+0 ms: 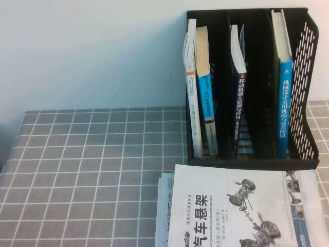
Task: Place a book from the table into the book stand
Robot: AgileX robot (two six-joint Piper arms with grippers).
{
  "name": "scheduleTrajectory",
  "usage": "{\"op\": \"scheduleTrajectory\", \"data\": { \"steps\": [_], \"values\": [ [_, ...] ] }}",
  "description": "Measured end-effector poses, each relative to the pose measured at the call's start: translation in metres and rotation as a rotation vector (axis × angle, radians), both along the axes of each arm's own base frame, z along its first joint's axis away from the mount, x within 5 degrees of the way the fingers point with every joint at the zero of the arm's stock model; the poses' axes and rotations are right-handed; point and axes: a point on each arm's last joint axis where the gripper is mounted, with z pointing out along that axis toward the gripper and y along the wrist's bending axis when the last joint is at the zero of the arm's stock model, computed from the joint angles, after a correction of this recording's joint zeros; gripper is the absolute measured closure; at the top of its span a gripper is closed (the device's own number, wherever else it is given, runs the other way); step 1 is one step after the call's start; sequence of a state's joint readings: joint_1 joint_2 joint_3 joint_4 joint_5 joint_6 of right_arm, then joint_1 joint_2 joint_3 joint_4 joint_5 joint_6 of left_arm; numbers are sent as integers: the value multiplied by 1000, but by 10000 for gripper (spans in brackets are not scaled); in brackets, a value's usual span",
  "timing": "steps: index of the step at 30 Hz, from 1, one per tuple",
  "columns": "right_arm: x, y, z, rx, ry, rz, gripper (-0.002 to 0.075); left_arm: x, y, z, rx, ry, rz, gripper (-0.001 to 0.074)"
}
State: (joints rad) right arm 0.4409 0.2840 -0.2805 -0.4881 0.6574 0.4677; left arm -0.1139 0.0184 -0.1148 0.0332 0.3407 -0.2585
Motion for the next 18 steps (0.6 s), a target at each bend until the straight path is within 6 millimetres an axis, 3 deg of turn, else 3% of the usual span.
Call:
{"op": "scheduleTrajectory", "data": {
  "steps": [6, 18],
  "values": [
    [0, 0, 0, 0, 0, 0, 730, 3, 6, -39, -27, 65, 138, 738],
    [0, 0, 0, 3, 2, 0, 730, 3, 1, -40, 124, 62, 12, 738]
  ]
}}
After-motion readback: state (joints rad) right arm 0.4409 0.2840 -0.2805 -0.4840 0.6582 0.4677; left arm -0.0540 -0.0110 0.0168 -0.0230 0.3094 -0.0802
